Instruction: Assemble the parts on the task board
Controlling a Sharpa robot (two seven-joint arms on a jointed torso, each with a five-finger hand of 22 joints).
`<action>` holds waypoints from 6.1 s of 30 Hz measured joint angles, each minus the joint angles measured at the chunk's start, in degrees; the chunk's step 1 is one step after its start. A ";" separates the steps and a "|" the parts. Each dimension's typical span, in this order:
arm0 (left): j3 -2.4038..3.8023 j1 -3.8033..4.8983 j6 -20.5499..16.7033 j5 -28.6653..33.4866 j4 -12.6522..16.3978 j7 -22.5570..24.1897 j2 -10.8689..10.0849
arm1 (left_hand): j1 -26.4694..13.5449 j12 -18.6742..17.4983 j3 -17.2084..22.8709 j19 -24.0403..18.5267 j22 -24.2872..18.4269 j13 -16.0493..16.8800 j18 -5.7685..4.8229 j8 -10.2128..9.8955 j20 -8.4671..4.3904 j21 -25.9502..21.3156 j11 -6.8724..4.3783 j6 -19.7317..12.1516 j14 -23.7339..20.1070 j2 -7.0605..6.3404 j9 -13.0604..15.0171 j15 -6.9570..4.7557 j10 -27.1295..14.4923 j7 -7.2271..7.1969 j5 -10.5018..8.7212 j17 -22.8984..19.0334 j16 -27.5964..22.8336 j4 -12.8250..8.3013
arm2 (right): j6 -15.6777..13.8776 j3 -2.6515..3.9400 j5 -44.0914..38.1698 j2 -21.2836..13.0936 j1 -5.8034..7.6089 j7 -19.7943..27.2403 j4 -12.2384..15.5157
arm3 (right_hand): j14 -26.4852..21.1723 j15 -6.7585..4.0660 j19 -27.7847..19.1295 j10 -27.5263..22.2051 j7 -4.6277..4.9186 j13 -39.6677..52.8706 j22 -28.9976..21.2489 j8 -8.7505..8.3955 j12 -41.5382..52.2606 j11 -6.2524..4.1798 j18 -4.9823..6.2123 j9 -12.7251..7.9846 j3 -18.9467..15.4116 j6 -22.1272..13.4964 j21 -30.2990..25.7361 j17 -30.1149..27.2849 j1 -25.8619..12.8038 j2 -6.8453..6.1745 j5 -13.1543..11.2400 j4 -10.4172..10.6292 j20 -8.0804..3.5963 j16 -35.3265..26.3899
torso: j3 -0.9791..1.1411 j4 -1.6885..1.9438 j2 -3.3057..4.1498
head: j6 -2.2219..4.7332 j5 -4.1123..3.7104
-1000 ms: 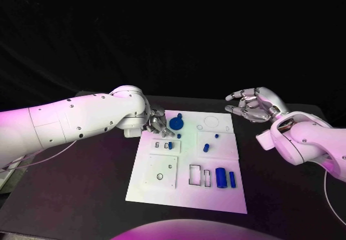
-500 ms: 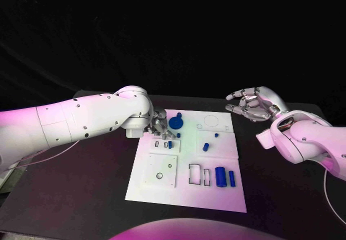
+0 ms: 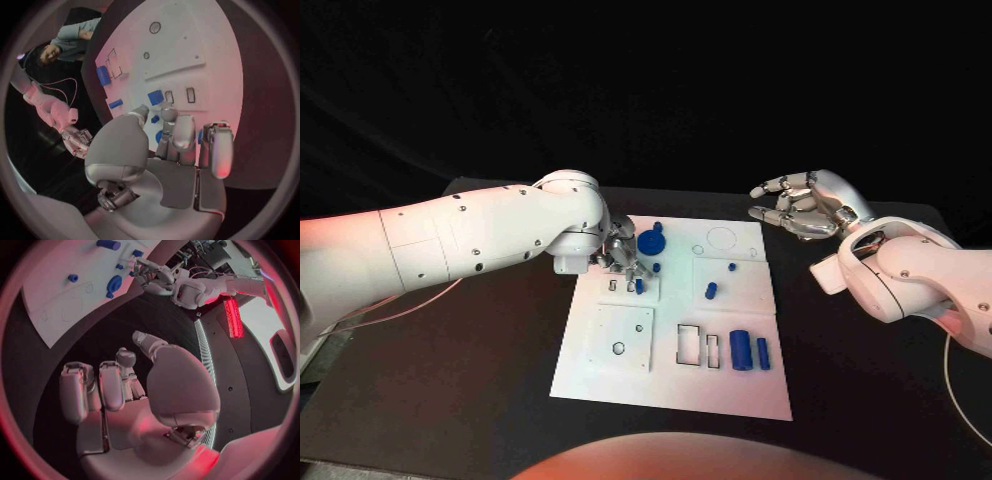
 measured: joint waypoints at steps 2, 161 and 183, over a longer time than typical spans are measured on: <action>-0.05 -0.02 0.17 0.20 -0.03 0.00 0.13 | 0.00 -0.30 0.00 0.00 0.00 -0.15 0.00 0.00 0.00 0.00 0.02 -0.20 0.00 0.00 0.06 0.00 -0.02 -0.20 0.00 0.00 0.00 0.00 | 0.02 0.00 0.00 0.07 -0.02 -0.04 -0.06 | 0.00 0.00 0.00 0.00 0.00 0.00 0.00 0.00 0.00 0.00 0.00 0.00 0.00 0.00 0.00 0.00 0.00 0.00 0.00 0.00 0.00 0.00 | 0.01 0.00 -0.01 | -0.04 -0.01; -0.12 -3.24 -5.95 -3.88 2.30 1.39 -2.26 | -3.82 3.13 34.25 -0.01 -0.03 -0.73 0.01 7.66 -1.24 1.05 -1.55 0.16 0.19 -10.74 10.21 -1.44 2.84 -1.36 25.83 -0.19 0.21 -6.09 | 0.78 -0.03 0.37 0.33 -1.01 -0.36 -1.80 | 0.00 0.00 0.00 0.00 0.00 -0.17 0.00 0.00 0.00 0.00 0.00 -0.20 0.31 0.00 0.01 -0.11 -0.23 0.23 0.23 0.65 0.00 0.00 | 0.15 -0.04 -0.09 | -1.83 0.41; -0.01 -3.08 -5.05 -3.96 1.99 0.52 -1.75 | -5.72 3.41 32.47 0.20 -0.03 -0.84 -0.52 8.46 -1.45 1.05 -2.45 0.53 0.31 -9.34 11.05 -1.97 3.94 -1.76 24.42 -0.13 0.21 -7.88 | 1.02 -0.03 0.40 0.34 -1.22 -0.42 -1.82 | 0.00 0.00 0.00 0.00 0.00 -0.27 -0.01 0.00 0.00 0.00 0.00 -0.27 0.32 0.00 -0.04 -0.13 -0.23 0.23 0.23 0.64 0.00 -0.08 | 0.12 -0.01 -0.01 | -2.02 0.02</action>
